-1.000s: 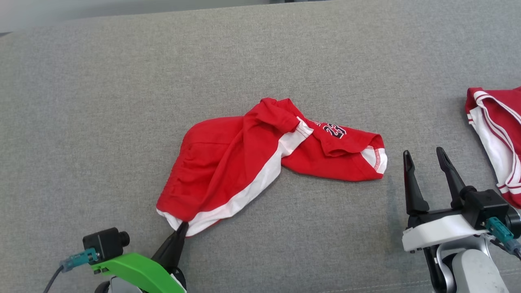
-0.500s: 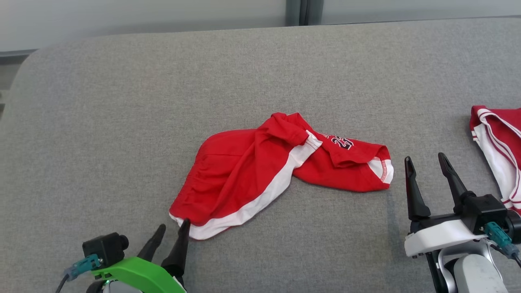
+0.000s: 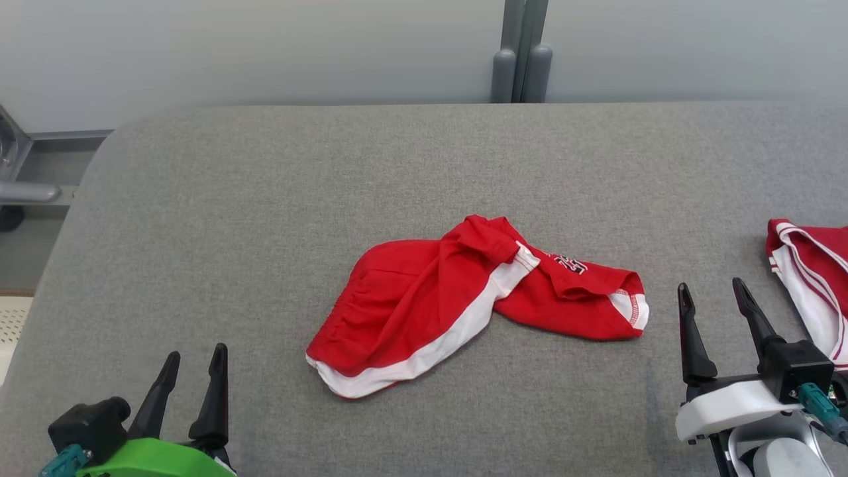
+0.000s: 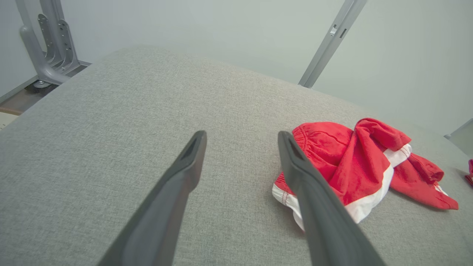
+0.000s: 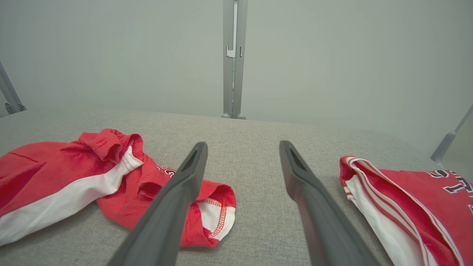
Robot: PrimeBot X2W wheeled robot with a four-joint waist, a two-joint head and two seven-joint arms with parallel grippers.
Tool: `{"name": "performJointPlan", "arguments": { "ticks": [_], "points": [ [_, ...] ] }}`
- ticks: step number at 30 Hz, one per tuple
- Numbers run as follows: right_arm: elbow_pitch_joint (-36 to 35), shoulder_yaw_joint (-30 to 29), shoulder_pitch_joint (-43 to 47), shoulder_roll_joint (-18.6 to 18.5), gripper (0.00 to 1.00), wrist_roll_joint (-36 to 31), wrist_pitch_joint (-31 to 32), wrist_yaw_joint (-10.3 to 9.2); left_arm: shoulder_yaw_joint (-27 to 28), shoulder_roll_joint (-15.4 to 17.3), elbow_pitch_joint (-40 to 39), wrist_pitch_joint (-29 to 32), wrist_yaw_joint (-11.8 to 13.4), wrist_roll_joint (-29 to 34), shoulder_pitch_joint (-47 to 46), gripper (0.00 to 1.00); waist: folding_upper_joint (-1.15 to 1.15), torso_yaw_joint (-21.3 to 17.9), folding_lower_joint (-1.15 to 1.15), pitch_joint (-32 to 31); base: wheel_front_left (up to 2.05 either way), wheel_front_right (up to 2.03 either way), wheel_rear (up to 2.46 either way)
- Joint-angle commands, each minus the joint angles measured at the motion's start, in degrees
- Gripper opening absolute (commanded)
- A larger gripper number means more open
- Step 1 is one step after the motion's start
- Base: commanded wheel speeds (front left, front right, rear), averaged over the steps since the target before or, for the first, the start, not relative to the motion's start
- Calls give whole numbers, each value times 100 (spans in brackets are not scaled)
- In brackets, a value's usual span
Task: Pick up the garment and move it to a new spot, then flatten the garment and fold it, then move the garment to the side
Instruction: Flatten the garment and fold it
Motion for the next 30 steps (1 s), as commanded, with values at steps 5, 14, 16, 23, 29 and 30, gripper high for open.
{"name": "performJointPlan", "arguments": {
  "ticks": [5, 14, 16, 23, 29, 30],
  "points": [
    [94, -38, 204, -22, 100, -22, -16, 0, 633, -270, 101, -11, -344, 810, 512, 100, 0, 137, 0, -408, 0, 0, 0],
    [306, -205, 333, -23, 100, -14, -16, 0, 1791, -878, 449, -12, -1249, 1914, 1020, 100, 0, 147, 0, -456, 0, 0, 0],
    [357, -212, 371, -22, 100, 52, -16, 0, 2053, -1042, 550, -12, -1463, 2146, 1089, 100, 0, 145, 0, -448, 0, 0, 0],
    [534, -150, 511, -22, 100, 264, -16, 0, 2679, -1514, 825, -12, -1829, 2702, 1223, 100, 0, 109, 0, -386, 0, 0, 0],
    [558, -136, 541, -21, 100, 300, -16, 0, 2619, -1548, 717, -12, -1853, 2743, 1189, 100, 0, 55, 0, -380, 0, 0, 0],
    [536, -144, 525, -21, 100, 298, -16, 0, 2597, -1532, 703, -12, -1852, 2720, 1185, 100, 0, 44, 0, -380, 0, 0, 0]
  ]
}}
